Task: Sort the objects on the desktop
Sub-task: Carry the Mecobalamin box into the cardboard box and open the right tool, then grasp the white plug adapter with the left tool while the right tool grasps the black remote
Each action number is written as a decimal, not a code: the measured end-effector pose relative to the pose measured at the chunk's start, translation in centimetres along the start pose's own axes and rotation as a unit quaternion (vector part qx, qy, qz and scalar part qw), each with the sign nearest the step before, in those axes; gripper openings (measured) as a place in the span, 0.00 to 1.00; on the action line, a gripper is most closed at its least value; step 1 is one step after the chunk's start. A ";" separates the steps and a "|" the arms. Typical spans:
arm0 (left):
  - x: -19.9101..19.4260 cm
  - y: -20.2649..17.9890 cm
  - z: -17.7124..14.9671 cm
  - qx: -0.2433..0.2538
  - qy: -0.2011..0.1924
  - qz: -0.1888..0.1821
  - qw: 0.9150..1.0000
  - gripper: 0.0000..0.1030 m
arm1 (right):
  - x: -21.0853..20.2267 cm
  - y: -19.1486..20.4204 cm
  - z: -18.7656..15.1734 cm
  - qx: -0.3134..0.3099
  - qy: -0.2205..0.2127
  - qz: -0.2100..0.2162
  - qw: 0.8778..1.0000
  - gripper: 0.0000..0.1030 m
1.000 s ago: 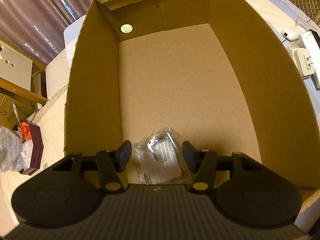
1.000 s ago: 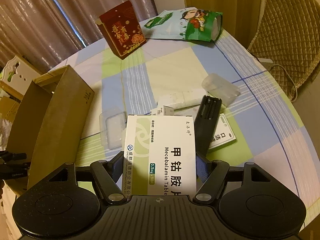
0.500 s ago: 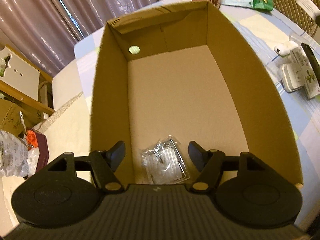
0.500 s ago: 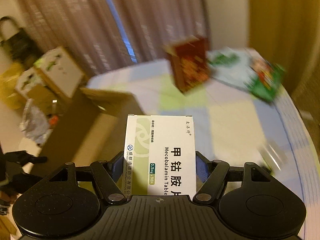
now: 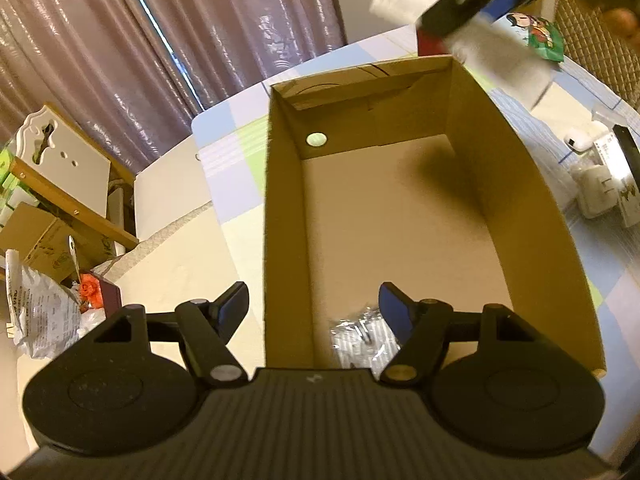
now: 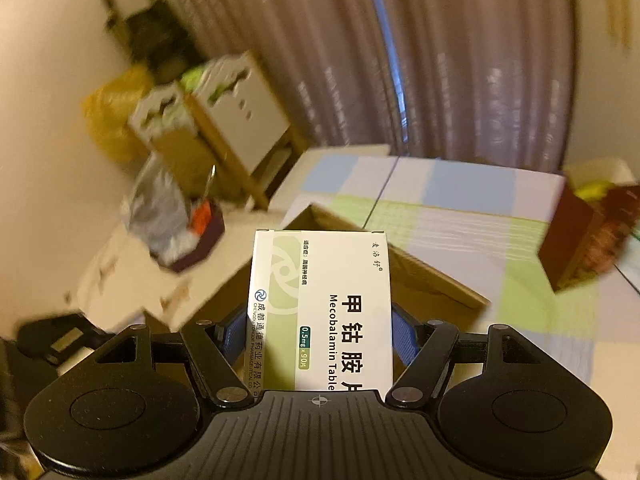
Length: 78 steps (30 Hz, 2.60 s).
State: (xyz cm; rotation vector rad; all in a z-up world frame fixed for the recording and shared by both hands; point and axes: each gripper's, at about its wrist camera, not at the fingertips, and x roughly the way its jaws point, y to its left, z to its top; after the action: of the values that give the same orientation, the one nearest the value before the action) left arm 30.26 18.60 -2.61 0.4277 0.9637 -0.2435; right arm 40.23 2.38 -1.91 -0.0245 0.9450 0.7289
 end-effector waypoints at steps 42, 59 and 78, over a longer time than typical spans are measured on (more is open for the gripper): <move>1.8 2.3 1.0 -0.027 0.007 0.021 0.999 0.72 | 7.0 0.1 -1.5 -0.085 0.117 -0.051 0.988 0.85; -4.0 -1.0 -0.6 -0.037 -0.023 0.034 0.998 0.82 | -3.2 2.5 -5.7 -0.091 0.047 -0.034 0.994 0.85; -10.2 -8.2 -3.9 -0.051 -0.023 0.051 0.997 0.86 | -12.2 0.4 -12.3 -0.062 -0.003 -0.013 0.998 0.85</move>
State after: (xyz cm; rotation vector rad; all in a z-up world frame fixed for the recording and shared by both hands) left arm 18.62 13.17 1.95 0.3745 0.9020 -0.1113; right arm 26.54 -8.09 -0.20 -0.1422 0.8909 0.7621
